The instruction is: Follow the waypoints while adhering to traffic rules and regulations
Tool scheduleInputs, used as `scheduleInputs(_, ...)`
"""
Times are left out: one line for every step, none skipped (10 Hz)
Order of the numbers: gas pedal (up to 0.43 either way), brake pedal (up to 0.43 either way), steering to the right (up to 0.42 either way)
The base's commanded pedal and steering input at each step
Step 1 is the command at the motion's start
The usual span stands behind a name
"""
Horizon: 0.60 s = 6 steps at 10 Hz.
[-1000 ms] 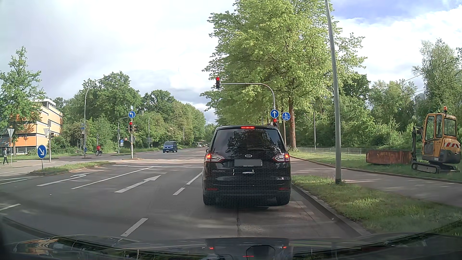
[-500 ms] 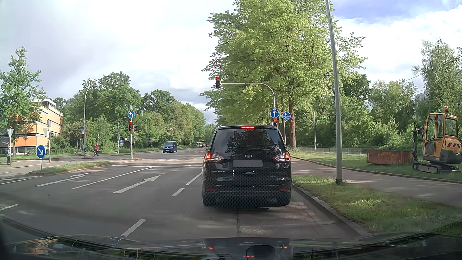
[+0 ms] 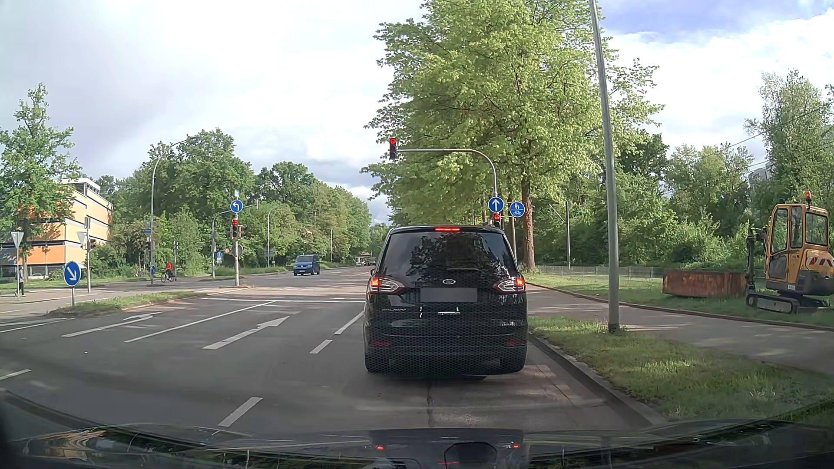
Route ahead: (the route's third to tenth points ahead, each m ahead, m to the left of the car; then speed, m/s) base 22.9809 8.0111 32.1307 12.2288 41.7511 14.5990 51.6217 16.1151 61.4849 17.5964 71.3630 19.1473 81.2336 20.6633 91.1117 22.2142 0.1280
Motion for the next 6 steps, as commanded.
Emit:
scheduleInputs(0.000,0.122,0.007)
scheduleInputs(0.000,0.122,0.007)
scheduleInputs(0.000,0.122,0.007)
scheduleInputs(0.000,0.128,0.007)
scheduleInputs(0.000,0.128,0.007)
scheduleInputs(0.000,0.128,0.007)
